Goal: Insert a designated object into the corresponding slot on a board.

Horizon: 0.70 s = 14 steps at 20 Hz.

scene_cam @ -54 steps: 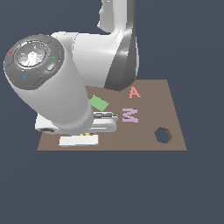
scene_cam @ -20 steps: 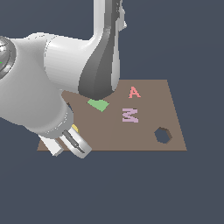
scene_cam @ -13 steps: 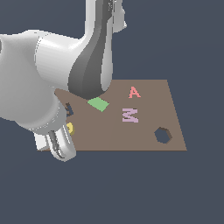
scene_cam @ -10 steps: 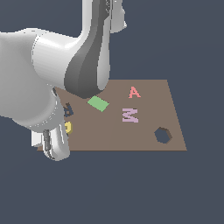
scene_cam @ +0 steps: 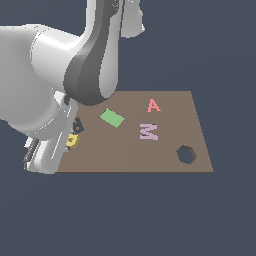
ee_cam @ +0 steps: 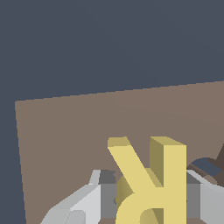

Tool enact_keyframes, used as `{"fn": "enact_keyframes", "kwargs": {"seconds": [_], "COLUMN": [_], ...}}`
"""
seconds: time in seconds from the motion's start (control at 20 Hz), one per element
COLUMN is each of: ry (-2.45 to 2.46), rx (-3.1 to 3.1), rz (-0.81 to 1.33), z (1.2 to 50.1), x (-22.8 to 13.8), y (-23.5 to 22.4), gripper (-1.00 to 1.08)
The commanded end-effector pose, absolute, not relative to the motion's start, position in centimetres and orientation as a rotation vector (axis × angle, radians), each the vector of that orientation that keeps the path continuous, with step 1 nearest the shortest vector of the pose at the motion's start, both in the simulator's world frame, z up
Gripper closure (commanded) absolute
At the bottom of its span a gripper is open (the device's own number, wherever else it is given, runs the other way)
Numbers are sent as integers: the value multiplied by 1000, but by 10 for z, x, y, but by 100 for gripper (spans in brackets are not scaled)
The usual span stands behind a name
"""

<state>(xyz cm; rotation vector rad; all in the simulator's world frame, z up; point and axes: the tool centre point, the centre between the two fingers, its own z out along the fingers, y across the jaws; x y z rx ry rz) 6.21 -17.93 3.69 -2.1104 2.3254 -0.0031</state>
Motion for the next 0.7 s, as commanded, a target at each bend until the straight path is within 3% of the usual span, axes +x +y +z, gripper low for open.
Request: {"fn": "enact_keyframes", "kwargs": {"seconds": [0.0,0.65], "ry": [2441,2869], "rx": [-1974,-1274], "rz": [-4,-3], "z": [38,39], "x": [55,22], "y": [-182,-183], "gripper": [108,108]}}
